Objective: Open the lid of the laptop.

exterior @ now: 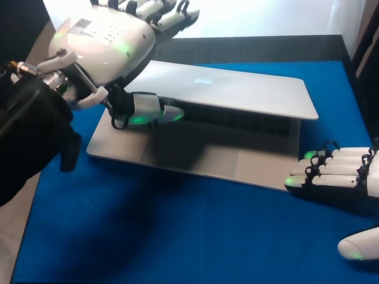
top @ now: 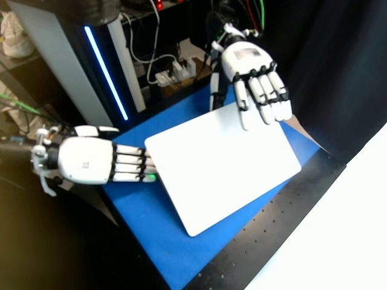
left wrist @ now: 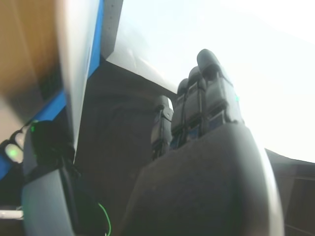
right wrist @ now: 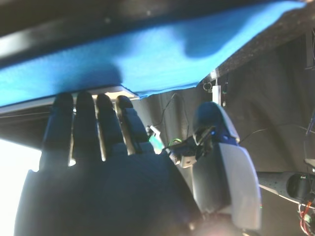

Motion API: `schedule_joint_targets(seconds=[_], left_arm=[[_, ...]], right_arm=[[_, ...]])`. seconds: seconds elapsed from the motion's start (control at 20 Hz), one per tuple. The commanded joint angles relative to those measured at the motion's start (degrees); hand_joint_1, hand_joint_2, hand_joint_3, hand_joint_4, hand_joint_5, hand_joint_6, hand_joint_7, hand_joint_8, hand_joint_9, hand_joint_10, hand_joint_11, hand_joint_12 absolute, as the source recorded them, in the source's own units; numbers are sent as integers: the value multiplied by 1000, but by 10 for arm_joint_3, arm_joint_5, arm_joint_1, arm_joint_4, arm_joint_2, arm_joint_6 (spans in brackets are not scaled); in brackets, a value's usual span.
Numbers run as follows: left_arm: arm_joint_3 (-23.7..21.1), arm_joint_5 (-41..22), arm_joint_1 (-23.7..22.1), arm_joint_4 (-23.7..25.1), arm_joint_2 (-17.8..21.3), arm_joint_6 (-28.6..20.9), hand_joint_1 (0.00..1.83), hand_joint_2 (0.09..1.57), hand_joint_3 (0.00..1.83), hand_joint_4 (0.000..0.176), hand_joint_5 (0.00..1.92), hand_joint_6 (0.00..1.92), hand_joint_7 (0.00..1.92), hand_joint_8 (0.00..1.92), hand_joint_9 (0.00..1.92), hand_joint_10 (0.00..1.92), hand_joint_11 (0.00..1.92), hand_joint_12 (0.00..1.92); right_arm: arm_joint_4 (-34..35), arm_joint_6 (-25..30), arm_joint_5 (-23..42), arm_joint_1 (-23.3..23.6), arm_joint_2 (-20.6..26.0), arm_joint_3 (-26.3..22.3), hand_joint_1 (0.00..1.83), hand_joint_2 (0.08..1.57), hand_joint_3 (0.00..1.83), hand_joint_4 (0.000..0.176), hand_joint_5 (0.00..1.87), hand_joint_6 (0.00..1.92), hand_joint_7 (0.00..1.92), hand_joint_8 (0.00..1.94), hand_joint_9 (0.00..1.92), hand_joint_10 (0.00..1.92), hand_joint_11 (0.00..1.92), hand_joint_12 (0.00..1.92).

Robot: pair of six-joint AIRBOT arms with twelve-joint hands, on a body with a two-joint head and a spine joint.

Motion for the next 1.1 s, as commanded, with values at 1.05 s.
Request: schedule_joint_targets(seconds=[1.05], left_arm=[[2, -81, -10, 22, -16, -2, 713, 970, 1, 137, 129, 1, 86, 5, 62, 7, 18, 56]], right_arm=[[-2, 4, 36, 76, 5, 14, 10, 1247, 8, 0, 25, 3, 15, 2, 0, 0, 0, 0]])
